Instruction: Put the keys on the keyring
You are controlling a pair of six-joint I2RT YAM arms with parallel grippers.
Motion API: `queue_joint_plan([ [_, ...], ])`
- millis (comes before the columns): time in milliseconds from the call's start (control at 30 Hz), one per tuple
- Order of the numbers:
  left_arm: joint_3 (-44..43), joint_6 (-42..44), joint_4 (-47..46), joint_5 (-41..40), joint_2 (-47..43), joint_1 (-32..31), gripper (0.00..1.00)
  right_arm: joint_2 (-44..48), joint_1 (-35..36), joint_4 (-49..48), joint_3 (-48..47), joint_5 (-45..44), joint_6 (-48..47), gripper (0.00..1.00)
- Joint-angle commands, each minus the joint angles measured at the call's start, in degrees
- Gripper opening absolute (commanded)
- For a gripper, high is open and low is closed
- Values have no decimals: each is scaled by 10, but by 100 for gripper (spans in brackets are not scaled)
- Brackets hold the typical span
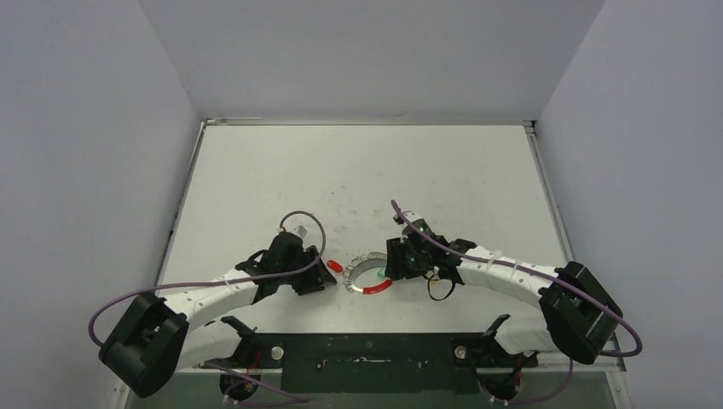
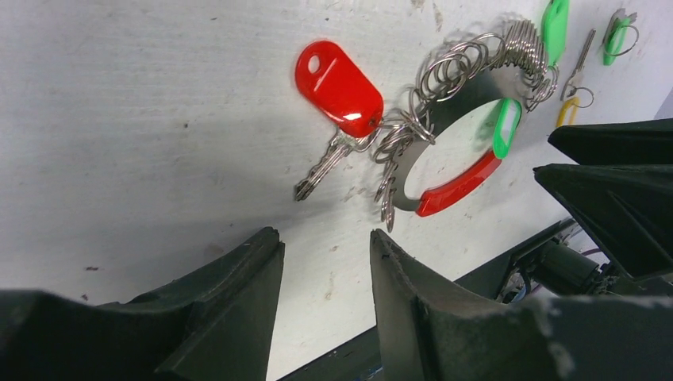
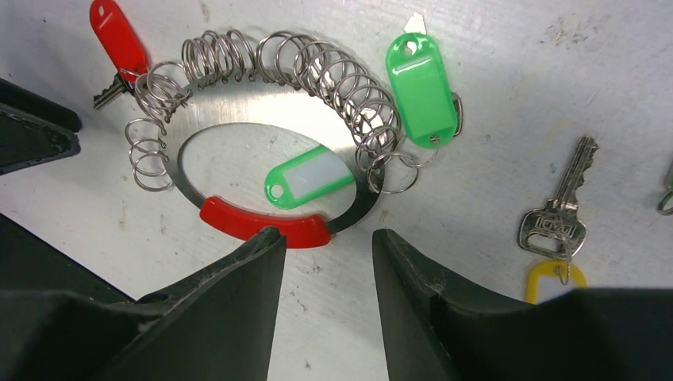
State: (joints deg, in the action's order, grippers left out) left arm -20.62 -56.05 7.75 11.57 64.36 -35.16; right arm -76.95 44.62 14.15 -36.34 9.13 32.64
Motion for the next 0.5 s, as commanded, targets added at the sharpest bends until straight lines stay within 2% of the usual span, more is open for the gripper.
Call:
queue_joint_plan([
  [0, -18, 6, -14, -8, 35, -6, 42, 14, -10, 0, -23, -15, -16, 46],
  [200, -34, 5, -42, 3, 60, -6, 41, -22, -13, -5, -16, -15, -27, 44],
  [467, -70, 20, -50, 6, 112, 0, 33, -38, 0, -18, -1, 31, -19, 37],
])
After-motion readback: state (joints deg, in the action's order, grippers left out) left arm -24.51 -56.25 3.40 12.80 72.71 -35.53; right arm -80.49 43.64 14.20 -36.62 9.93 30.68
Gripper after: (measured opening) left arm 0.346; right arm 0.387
